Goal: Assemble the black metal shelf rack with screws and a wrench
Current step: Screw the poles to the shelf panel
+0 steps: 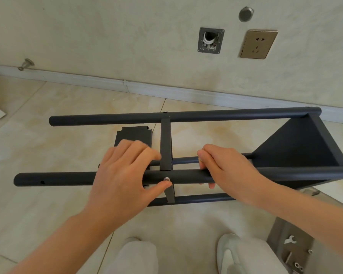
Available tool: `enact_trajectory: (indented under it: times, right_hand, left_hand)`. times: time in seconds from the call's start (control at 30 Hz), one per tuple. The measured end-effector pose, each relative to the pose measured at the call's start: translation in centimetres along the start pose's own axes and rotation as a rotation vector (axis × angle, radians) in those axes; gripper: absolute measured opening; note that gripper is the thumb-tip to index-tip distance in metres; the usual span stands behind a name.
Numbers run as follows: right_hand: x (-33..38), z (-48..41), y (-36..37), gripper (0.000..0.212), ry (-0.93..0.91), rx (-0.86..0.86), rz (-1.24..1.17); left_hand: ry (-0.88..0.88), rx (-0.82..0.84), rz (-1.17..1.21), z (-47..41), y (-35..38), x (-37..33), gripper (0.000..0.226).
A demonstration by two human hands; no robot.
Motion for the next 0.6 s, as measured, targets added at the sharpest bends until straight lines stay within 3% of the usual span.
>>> enact_trajectory:
  times: [0.1,0.17,0.23,0.33,0.43,0.6]
  right_hand:
    - [-0.3,-0.4,0.5,0.030,0.003,0.084,-0.024]
    - [-0.4,-0.8,0.6,0.029,0.006,0.158,-0.072]
    - [-0.6,-1.7,0.1,0.036,0.010,0.145,-0.035]
    - [0.4,-3.6,-1.6,0.033,-0.093,-0.080,0.007]
    - [1.9,-6.2,-3.0,0.043,-0.189,-0.264,0.059]
    - [1.7,-10.2,-2.1,0.038,-0.154,-0.175,0.016]
  left_hand:
    - [0.013,0.313,0.037,-0.7,0.7,0.9,0.074]
    - [0.055,0.440,0.076,-0.8,1.2,1.4,0.074]
    - [0.079,0.453,0.113,-0.7,1.4,1.7,0.069]
    - [0.066,0.451,0.161,-0.7,1.5,1.7,0.067]
    - [0.087,0.462,0.151,-0.5,1.6,1.7,0.066]
    - [0.140,0.477,0.116,-0.3,1.4,1.8,0.067]
Point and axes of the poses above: each hand's wrist, its own z-axis away from the middle knuckle, its own y-axis out of the palm, x = y × z, the point moved 3 cm from there along -z, towards the middle knuckle, and after that the axes turned 9 degrees about -y, right-handed, at the moved point
